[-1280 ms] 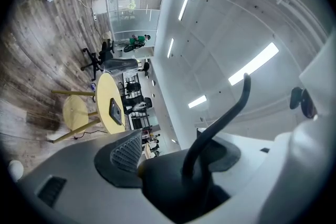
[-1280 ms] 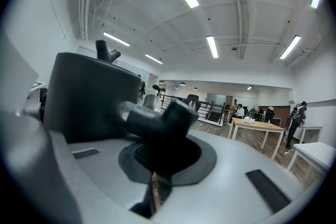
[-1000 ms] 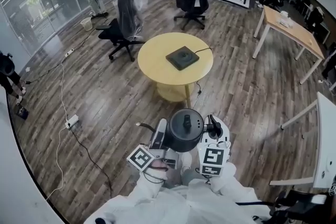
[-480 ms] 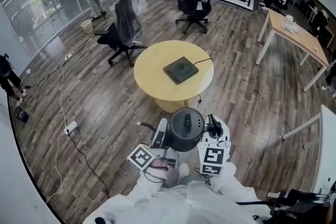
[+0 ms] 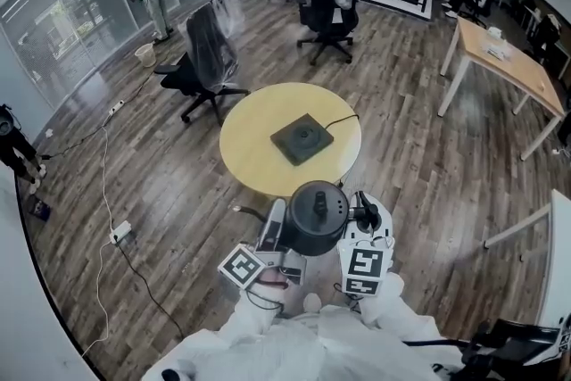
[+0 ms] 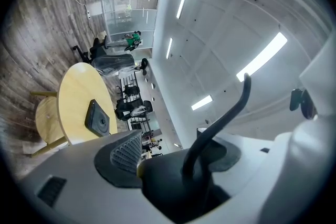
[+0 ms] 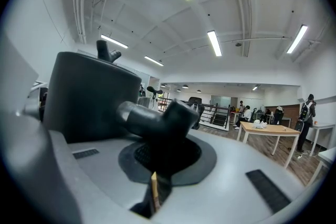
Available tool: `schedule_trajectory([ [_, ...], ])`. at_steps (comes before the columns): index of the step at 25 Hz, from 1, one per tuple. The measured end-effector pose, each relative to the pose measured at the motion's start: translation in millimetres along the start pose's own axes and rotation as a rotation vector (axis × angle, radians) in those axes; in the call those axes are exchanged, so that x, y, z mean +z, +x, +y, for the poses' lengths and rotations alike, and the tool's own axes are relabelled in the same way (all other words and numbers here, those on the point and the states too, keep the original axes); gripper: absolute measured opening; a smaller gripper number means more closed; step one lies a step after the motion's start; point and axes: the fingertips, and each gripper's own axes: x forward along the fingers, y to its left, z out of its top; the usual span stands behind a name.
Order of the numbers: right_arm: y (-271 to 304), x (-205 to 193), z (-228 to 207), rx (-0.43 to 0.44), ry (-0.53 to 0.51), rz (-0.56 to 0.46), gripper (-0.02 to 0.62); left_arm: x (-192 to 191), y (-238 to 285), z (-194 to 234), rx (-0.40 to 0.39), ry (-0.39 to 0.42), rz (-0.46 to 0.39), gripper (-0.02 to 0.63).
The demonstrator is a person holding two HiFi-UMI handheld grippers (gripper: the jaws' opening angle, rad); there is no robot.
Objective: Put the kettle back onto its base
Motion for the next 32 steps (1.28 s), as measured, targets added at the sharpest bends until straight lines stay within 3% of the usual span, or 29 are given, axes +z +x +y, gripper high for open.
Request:
schedule_trajectory([
  [18, 80.4, 0.5, -15.2, 0.027, 0.002, -0.016, 0.026, 19.7, 65.6, 31.1, 0.015, 0.013, -0.034, 0.328],
  [32, 146.1, -4.4, -19.3, 0.002, 0.008, 0.005, 0.026, 42.9, 122.8, 65.5, 0.021, 0.002, -0.003, 0.328],
])
